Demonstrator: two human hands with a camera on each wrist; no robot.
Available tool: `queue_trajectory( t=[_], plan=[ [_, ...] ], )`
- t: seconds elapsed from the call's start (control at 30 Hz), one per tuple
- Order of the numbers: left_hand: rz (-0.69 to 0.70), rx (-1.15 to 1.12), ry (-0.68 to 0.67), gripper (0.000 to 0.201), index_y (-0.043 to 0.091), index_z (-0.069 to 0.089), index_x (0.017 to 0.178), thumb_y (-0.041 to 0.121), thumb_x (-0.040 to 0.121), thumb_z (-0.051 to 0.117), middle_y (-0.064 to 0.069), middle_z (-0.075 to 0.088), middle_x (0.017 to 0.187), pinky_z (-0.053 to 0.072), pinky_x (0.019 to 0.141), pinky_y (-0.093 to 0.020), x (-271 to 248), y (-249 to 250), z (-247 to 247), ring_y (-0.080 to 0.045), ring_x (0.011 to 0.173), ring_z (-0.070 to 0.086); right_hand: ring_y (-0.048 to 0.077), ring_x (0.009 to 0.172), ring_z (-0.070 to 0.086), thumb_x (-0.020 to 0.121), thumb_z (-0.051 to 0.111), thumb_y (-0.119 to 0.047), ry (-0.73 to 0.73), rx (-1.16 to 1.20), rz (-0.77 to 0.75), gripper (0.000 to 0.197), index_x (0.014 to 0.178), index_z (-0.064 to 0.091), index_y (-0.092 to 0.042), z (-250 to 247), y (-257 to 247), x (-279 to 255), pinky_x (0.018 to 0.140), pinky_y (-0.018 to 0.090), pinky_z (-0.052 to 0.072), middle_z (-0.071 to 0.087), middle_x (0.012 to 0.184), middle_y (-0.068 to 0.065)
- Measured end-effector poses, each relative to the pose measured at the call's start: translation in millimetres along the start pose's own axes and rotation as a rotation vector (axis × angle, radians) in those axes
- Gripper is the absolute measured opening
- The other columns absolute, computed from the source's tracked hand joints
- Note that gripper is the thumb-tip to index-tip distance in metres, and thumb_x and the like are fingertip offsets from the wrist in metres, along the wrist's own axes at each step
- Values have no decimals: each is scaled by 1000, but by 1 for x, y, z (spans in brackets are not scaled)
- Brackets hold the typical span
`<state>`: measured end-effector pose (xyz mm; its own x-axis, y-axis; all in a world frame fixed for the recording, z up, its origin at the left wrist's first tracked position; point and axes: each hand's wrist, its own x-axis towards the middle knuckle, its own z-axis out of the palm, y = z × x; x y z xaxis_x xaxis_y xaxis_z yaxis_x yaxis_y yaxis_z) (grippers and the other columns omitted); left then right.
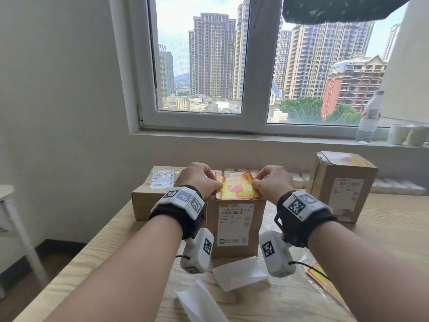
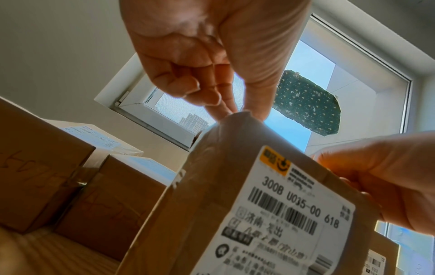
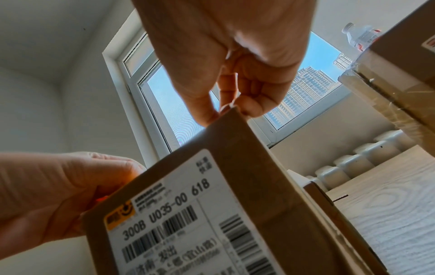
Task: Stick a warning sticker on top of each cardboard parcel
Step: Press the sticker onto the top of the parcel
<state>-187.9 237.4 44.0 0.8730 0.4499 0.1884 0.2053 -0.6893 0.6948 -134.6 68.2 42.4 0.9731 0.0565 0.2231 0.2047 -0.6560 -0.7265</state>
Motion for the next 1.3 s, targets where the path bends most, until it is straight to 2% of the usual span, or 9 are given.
queue_trajectory(
  t=[0.1,0.33,0.7,0.83,0.9,1.0,1.1,1.2,1.3],
  plan=[
    [9,19,2,14,25,67,81,31,74,78,10,64,83,48,66,-26,-1,2,0,-10,82,61,17,95,63,82,72,-22,0,-20,1,6,86,69,-20,1,1,2,85,35,55,69,97,1],
    [12,58,14,16,26,66,79,34,72,78,10,65,84,55,77,-32,-1,2,2,-11,85,61,19,99,61,81,71,-24,-3,-46,-17,6,85,67,-21,3,2,4,90,37,53,68,98,1],
    [7,42,-9,18,22,65,74,29,70,81,8,63,75,49,64,-25,0,3,6,-8,75,59,20,102,60,76,73,-24,-12,-51,-13,10,70,66,-26,8,10,11,89,40,54,68,92,-3],
    [-19,-55,-27,17,23,67,81,30,72,80,7,62,87,44,61,-24,3,-1,3,-8,79,57,20,99,62,78,71,-27,-1,-51,-63,9,71,66,-28,4,11,8,89,40,54,70,92,-3],
    [-9,-108,-53,25,27,69,95,35,74,78,3,63,106,45,67,-26,3,-2,2,-13,93,59,19,99,61,79,70,-35,-34,-72,-118,5,77,67,-31,3,11,4,84,36,52,68,96,-4],
    [21,-119,-158,52,32,64,120,46,72,77,0,57,128,41,80,-29,1,-2,2,-16,109,54,21,103,58,76,72,-48,-151,-118,-169,29,101,71,-34,7,13,0,86,38,52,61,111,2],
    [19,-90,-248,64,34,55,132,45,73,77,0,55,134,39,79,-28,-3,-3,3,-14,104,51,21,113,55,74,73,-51,-225,-103,-151,46,116,66,-34,8,14,-4,97,43,49,58,126,3],
    [13,-62,-301,65,34,53,134,43,74,77,-1,52,137,41,84,-28,-2,-6,3,-18,114,52,19,115,57,78,72,-42,-272,-44,-127,53,127,61,-25,5,17,-5,98,35,49,59,131,4],
    [-10,-97,-355,66,33,51,137,39,76,77,-4,51,135,51,84,-29,-1,-7,1,-18,108,54,17,115,56,82,70,-39,-296,-8,-115,56,135,56,-23,2,20,-4,93,29,47,57,135,3]
  ],
)
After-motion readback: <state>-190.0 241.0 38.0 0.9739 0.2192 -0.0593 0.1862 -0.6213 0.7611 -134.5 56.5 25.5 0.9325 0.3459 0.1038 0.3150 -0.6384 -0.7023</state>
